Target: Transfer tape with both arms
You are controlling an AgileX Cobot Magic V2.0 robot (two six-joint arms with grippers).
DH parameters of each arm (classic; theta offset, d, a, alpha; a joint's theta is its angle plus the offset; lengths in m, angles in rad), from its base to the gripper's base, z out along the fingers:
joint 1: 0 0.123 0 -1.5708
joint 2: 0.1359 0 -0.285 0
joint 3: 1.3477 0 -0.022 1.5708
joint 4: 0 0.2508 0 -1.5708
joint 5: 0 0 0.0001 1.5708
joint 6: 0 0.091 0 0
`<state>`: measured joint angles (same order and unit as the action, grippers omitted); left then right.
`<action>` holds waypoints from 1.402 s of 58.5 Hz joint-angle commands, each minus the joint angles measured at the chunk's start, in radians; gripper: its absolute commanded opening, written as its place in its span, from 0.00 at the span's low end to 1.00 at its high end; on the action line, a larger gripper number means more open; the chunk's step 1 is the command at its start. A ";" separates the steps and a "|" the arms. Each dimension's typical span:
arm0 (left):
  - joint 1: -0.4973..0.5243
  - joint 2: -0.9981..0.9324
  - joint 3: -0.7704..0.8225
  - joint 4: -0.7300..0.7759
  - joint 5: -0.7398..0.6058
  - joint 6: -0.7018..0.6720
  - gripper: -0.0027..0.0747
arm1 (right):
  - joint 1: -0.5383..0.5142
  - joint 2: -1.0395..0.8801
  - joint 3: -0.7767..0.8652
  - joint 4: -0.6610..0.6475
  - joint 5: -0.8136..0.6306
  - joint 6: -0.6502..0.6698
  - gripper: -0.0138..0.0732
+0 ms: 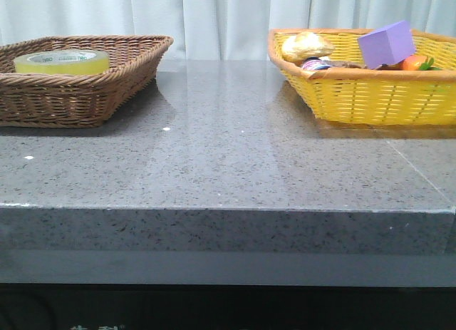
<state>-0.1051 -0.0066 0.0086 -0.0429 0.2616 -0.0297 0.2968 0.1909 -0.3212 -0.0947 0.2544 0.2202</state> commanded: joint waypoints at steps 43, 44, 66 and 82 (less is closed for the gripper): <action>0.003 -0.018 0.039 -0.006 -0.140 0.003 0.01 | -0.006 0.010 -0.028 -0.015 -0.089 -0.007 0.02; 0.003 -0.018 0.039 -0.006 -0.140 0.003 0.01 | -0.006 0.010 -0.028 -0.015 -0.089 -0.007 0.02; 0.003 -0.018 0.039 -0.006 -0.140 0.003 0.01 | -0.006 0.010 -0.027 -0.015 -0.092 -0.007 0.02; 0.003 -0.018 0.039 -0.006 -0.140 0.003 0.01 | -0.097 -0.082 0.109 0.080 -0.174 -0.088 0.02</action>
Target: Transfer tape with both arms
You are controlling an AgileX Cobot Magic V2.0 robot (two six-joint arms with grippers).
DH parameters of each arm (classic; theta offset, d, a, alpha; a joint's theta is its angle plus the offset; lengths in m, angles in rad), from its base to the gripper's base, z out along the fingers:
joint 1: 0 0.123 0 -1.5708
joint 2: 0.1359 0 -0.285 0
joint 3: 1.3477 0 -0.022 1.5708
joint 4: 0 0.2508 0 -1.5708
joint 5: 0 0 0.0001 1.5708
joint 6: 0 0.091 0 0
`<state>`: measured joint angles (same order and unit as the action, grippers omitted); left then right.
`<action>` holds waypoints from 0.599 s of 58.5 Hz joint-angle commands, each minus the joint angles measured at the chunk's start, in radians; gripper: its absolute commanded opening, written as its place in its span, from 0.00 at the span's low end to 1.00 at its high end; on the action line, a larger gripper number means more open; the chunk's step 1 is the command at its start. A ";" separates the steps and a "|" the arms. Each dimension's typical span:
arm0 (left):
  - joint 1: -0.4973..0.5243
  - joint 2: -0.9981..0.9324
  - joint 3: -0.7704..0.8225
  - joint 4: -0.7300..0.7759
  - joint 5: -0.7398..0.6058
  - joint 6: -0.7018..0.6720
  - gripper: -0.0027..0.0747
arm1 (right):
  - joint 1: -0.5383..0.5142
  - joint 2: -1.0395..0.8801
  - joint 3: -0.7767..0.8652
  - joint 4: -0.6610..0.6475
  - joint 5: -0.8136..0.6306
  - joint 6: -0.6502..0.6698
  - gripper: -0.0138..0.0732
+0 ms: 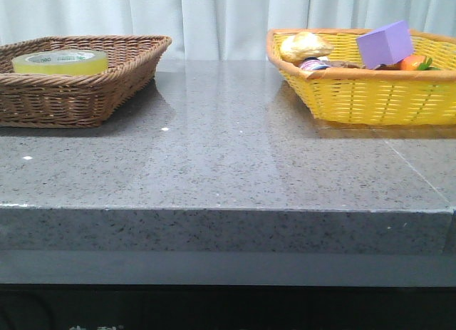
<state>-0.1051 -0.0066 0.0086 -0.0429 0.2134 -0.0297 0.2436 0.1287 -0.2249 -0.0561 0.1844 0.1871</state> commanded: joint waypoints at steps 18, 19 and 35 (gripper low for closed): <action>0.003 -0.018 0.039 -0.006 -0.092 0.003 0.01 | -0.177 -0.153 0.166 0.218 -0.101 -0.241 0.02; 0.003 -0.018 0.039 -0.006 -0.092 0.003 0.01 | -0.177 -0.155 0.175 0.220 -0.103 -0.241 0.02; 0.003 -0.018 0.039 -0.006 -0.092 0.003 0.01 | -0.175 -0.165 0.227 0.225 -0.092 -0.241 0.02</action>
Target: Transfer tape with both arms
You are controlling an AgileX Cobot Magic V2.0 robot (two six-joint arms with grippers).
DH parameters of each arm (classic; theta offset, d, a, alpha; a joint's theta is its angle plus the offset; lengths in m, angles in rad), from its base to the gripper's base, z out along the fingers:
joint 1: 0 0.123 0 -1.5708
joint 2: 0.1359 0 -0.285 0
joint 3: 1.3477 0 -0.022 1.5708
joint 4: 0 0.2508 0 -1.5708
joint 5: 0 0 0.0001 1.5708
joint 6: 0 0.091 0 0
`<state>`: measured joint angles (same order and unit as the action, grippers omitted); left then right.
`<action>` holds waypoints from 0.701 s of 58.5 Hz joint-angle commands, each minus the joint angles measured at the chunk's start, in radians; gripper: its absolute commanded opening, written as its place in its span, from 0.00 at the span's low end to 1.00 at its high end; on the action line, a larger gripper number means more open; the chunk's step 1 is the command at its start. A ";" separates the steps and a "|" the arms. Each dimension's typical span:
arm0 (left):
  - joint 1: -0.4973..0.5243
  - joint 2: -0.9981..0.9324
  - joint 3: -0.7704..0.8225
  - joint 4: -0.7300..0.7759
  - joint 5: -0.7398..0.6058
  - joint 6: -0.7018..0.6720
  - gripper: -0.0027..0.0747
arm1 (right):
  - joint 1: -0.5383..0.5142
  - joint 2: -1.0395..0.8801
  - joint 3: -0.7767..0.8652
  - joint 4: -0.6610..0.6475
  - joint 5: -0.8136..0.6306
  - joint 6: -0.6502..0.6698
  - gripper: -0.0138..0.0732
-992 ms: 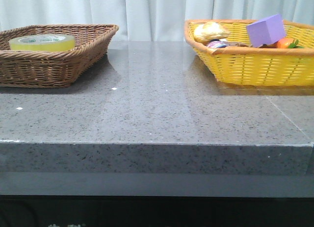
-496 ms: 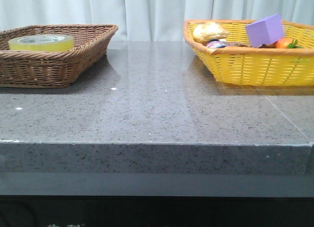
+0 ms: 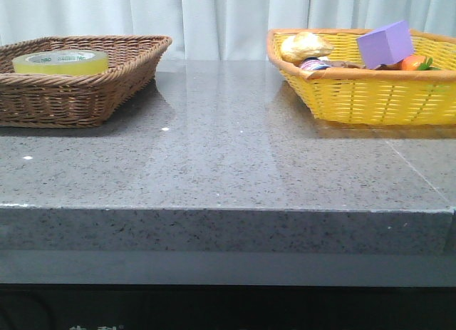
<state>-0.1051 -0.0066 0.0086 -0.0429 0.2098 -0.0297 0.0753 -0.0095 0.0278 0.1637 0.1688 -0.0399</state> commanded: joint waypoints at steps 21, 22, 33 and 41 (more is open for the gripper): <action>0.003 -0.018 0.039 -0.006 -0.088 0.003 0.01 | -0.005 -0.028 -0.025 0.005 -0.054 -0.014 0.02; 0.003 -0.018 0.039 -0.006 -0.088 0.003 0.01 | -0.005 -0.028 -0.025 0.005 -0.054 -0.014 0.02; 0.003 -0.018 0.039 -0.006 -0.088 0.003 0.01 | -0.005 -0.028 -0.025 0.005 -0.054 -0.014 0.02; 0.003 -0.018 0.039 -0.006 -0.088 0.003 0.01 | -0.005 -0.028 -0.025 0.005 -0.054 -0.014 0.02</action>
